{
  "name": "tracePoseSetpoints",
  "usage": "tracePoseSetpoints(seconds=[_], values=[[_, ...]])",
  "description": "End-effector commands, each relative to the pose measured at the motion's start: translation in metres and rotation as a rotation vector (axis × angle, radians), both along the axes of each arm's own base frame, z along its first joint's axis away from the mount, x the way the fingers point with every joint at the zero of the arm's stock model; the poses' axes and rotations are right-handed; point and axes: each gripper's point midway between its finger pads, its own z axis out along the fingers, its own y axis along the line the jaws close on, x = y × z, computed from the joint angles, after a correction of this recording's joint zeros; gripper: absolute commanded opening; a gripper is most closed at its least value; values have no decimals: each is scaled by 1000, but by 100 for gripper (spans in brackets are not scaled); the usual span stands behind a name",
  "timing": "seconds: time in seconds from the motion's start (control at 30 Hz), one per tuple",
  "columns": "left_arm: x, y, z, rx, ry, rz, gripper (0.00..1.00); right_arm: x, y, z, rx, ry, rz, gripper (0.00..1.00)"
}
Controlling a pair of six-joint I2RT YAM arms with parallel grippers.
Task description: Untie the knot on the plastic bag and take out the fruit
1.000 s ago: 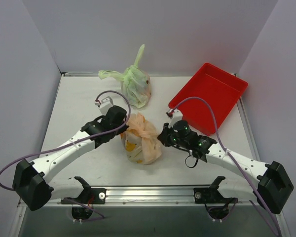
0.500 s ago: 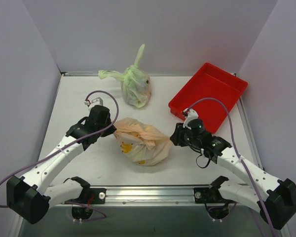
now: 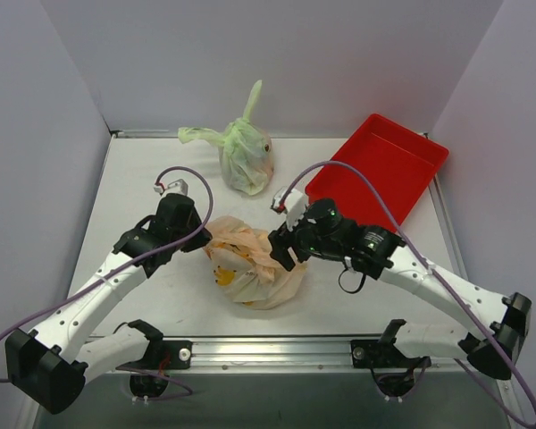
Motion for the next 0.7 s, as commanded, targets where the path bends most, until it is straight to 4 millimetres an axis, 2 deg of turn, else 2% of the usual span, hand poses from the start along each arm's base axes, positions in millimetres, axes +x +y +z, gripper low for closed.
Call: tracePoseSetpoints(seconds=[0.0, 0.07, 0.1, 0.23, 0.43, 0.57, 0.6, 0.67], values=[[-1, -7, 13, -36, -31, -26, 0, -6, 16, -20, -133, -7, 128, 65], [-2, -7, 14, -38, -34, -23, 0, -5, 25, -20, -156, -24, 167, 66], [-2, -7, 13, -35, -32, -23, 0, -6, 30, -30, -189, -14, 181, 68], [-3, -6, 12, -31, -35, -21, 0, -1, 37, -46, -259, -21, 196, 68], [-2, 0, 7, -1, -38, -2, 0, 3, 29, -73, -347, -4, 180, 60], [-1, 4, 3, 26, -37, 2, 0, 5, 22, -84, -389, -2, 163, 42], [0, 5, 2, 32, -35, 3, 0, 5, 20, -84, -392, -5, 156, 33], [0, 10, -3, 55, -34, 19, 0, 7, 15, -84, -394, -8, 138, 22]])
